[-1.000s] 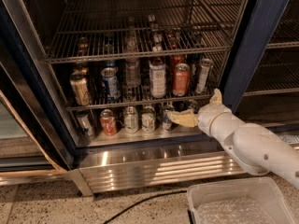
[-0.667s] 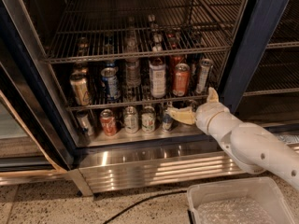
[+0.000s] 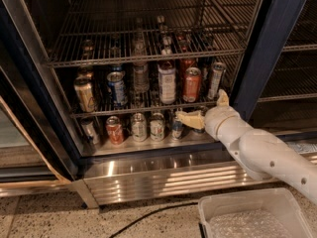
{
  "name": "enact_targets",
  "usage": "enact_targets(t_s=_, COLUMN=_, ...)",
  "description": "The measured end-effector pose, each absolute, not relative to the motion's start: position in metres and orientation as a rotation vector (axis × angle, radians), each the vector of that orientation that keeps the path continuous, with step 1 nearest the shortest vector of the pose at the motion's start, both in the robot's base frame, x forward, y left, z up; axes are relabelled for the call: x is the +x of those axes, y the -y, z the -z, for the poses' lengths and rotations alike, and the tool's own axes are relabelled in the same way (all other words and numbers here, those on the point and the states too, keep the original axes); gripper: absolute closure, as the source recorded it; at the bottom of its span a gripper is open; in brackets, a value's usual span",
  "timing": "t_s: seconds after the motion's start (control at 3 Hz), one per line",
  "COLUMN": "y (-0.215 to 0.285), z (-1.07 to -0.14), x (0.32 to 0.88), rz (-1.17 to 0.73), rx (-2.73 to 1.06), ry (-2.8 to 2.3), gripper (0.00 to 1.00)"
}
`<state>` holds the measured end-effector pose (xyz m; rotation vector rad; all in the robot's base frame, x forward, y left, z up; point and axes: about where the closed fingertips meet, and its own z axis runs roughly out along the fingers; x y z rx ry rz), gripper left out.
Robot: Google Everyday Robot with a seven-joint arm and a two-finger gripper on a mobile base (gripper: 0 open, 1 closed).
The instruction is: Pick coke can from middle shelf of fridge
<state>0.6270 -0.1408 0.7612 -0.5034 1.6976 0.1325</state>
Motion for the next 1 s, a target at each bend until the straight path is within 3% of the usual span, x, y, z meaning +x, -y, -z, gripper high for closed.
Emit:
enact_targets(t_s=0.33, y=0.140, z=-0.761, x=0.637, rz=-0.107, rx=-0.505, ry=-1.679, gripper=0.22)
enact_targets(t_s=1.0, y=0.135, z=-0.763, x=0.655, rz=-0.073, rx=-0.518, ry=-1.641, gripper=0.26)
